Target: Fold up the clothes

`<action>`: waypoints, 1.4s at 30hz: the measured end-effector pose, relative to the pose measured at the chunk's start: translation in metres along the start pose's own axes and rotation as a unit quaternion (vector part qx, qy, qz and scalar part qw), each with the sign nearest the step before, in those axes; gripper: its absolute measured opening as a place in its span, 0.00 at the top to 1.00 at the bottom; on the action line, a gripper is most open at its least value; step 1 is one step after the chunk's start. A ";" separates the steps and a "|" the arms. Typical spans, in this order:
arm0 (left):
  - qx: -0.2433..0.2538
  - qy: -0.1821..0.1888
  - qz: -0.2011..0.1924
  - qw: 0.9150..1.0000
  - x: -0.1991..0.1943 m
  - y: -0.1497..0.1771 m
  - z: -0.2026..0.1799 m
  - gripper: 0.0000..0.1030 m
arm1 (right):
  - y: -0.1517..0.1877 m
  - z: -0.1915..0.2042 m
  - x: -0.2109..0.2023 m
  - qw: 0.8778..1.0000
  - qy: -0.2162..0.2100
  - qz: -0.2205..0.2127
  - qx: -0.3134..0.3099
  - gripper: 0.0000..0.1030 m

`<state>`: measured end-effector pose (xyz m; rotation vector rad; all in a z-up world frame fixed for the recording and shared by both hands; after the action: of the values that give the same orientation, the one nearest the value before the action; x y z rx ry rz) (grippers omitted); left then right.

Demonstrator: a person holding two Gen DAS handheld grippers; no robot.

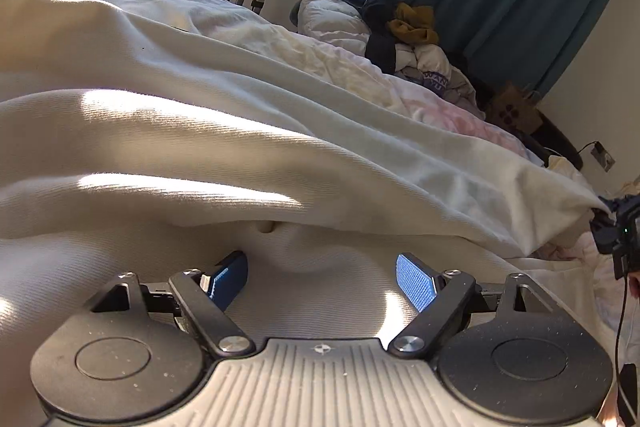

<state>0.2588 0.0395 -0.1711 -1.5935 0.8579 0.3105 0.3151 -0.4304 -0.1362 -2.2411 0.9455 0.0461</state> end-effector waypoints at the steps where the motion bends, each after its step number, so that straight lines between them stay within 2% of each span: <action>1: 0.000 0.000 0.000 1.000 0.000 0.000 0.000 0.19 | 0.011 -0.002 -0.006 1.000 -0.013 0.012 0.016 0.87; 3: 0.000 0.001 0.000 1.000 0.000 0.000 -0.001 0.19 | 0.032 -0.006 -0.018 0.997 -0.040 0.036 0.049 0.84; 5: 0.000 0.002 -0.002 1.000 -0.001 0.001 -0.004 0.19 | 0.048 -0.011 -0.031 0.991 -0.071 0.068 0.089 0.70; 8: -0.004 0.005 -0.003 1.000 0.000 0.000 -0.005 0.19 | 0.072 -0.025 -0.048 0.976 -0.108 0.101 0.161 0.61; 10: -0.012 0.006 -0.005 1.000 0.000 0.000 -0.003 0.19 | 0.086 -0.037 -0.055 0.956 -0.129 0.128 0.228 0.59; 12: -0.024 0.007 -0.006 1.000 0.001 0.000 0.000 0.19 | 0.100 -0.051 -0.061 0.927 -0.152 0.155 0.306 0.59; 13: -0.030 0.008 -0.007 1.000 0.002 0.000 0.001 0.19 | 0.107 -0.058 -0.064 0.908 -0.165 0.168 0.348 0.59; 14: -0.034 0.008 -0.008 0.999 0.001 0.000 0.002 0.19 | 0.113 -0.064 -0.066 0.878 -0.187 0.183 0.401 0.59; 15: -0.037 0.008 -0.009 0.999 0.001 0.000 0.002 0.19 | 0.120 -0.070 -0.069 0.842 -0.212 0.196 0.456 0.59; 18: -0.038 0.007 -0.011 0.999 0.002 0.000 0.002 0.19 | 0.136 -0.067 -0.066 0.700 -0.310 0.216 0.606 0.56; 19: -0.038 0.007 -0.011 0.999 0.002 0.001 0.001 0.19 | 0.139 -0.063 -0.061 0.668 -0.320 0.223 0.634 0.53; 22: -0.039 0.008 -0.014 0.999 0.002 0.001 0.002 0.19 | 0.147 -0.045 -0.041 0.588 -0.313 0.258 0.700 0.46; 24: -0.042 0.010 -0.017 0.999 0.002 0.001 0.004 0.19 | 0.146 -0.035 -0.028 0.558 -0.322 0.268 0.716 0.46; 28: -0.043 0.009 -0.024 0.999 0.001 0.001 0.008 0.19 | 0.138 -0.034 -0.008 0.565 -0.285 0.237 0.738 0.46; 30: -0.039 0.004 -0.029 0.999 0.002 0.000 0.011 0.19 | 0.129 -0.042 0.003 0.568 -0.260 0.211 0.752 0.51; 31: -0.040 0.003 -0.031 0.999 0.002 -0.001 0.012 0.19 | 0.118 -0.047 0.010 0.583 -0.248 0.201 0.747 0.62; 32: -0.043 0.003 -0.034 0.998 0.003 -0.002 0.015 0.19 | 0.107 -0.053 0.017 0.598 -0.236 0.193 0.741 0.81; 33: -0.049 0.006 -0.036 0.998 0.003 -0.003 0.017 0.19 | 0.093 -0.059 0.024 0.610 -0.227 0.187 0.736 0.88; 36: -0.072 0.017 -0.044 0.996 0.002 -0.005 0.027 0.19 | 0.044 -0.081 0.044 0.648 -0.201 0.163 0.716 0.93; 39: -0.112 0.043 -0.053 0.991 0.002 -0.007 0.039 0.19 | -0.014 -0.094 0.061 0.677 -0.184 0.148 0.697 0.93; 41: -0.148 0.066 -0.062 0.985 0.001 -0.008 0.049 0.19 | -0.053 -0.101 0.067 0.691 -0.182 0.135 0.686 0.94; 42: -0.165 0.076 -0.064 0.981 0.001 -0.008 0.054 0.19 | -0.070 -0.105 0.068 0.692 -0.186 0.126 0.686 0.94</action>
<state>0.2794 0.0899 -0.1784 -1.9938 0.8453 0.2501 0.3862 -0.5025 -0.0347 -0.6426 0.6403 -0.0694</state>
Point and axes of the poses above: each gripper's, at about its wrist camera, not at the fingertips, and x roughly the way its jaws point, z to its left, y to its underside, the point moved 5 cm from there along x, roughly the way its jaws point, and after that the axes turned 13 degrees about x, right-handed, at the moved point
